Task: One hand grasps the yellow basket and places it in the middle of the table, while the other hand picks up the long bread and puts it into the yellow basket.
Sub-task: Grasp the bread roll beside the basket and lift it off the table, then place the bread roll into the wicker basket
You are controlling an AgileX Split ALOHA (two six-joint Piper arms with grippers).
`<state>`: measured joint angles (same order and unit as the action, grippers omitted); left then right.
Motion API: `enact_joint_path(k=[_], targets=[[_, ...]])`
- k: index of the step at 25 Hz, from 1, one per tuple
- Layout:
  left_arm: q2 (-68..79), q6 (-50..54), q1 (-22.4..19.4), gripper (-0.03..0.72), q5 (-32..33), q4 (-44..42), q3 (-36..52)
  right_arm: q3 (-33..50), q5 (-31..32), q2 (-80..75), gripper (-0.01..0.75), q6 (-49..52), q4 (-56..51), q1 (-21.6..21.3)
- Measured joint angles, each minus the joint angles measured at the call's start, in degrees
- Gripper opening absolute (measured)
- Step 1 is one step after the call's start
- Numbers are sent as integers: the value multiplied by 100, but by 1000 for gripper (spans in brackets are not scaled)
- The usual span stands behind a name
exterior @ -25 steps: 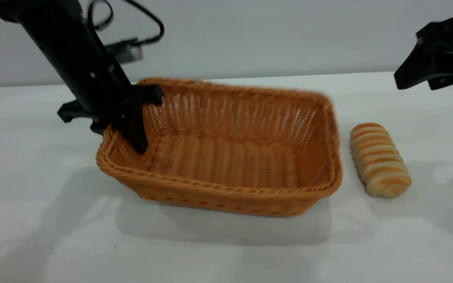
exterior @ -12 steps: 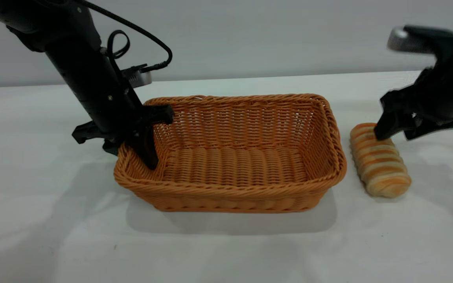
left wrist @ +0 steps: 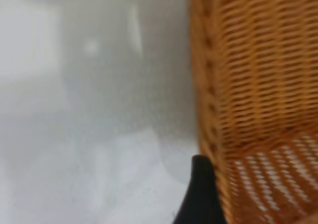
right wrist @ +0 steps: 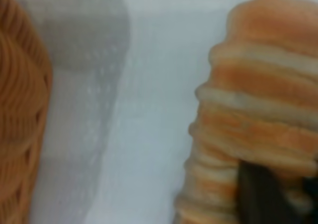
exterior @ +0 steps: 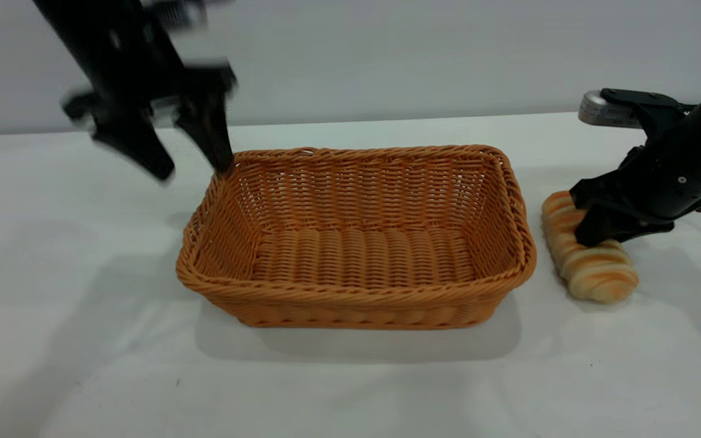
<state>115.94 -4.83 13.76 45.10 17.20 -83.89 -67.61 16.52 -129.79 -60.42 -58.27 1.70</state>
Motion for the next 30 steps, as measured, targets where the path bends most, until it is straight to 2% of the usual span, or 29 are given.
enact_joint_path(k=[2, 8, 11, 13, 16, 21, 24, 28, 30], targets=[[-447, 0, 0, 623, 103, -79, 0, 0, 98, 40, 54, -11, 37, -50], [-1945, 5, 0, 582, 868, -678, 0, 13, 1027, 1202, 49, 460, 1142, -344], [-2606, 114, 0, 580, 1272, -980, 0, 13, 1417, 2005, 49, 687, 1205, -214], [-2981, 214, 0, 581, 1483, -1169, 0, 13, 1572, 2314, 47, 705, 1103, 140], [-3472, 370, 0, 581, 1770, -1352, 0, 13, 1526, 2350, 46, 572, 782, 888], [-4046, 431, 0, 581, 2169, -1403, 0, -97, 795, 1600, 74, 261, 303, 2130], [-4295, 431, 0, 581, 2179, -1417, 70, -276, 442, 1126, 165, 246, 236, 2480], [-4583, 431, 0, 581, 2179, -1507, 265, -334, 567, 1127, 442, 242, 263, 2487], [-4737, 431, 0, 581, 2184, -1637, 356, -334, 968, 1383, 587, 297, 448, 2363]])
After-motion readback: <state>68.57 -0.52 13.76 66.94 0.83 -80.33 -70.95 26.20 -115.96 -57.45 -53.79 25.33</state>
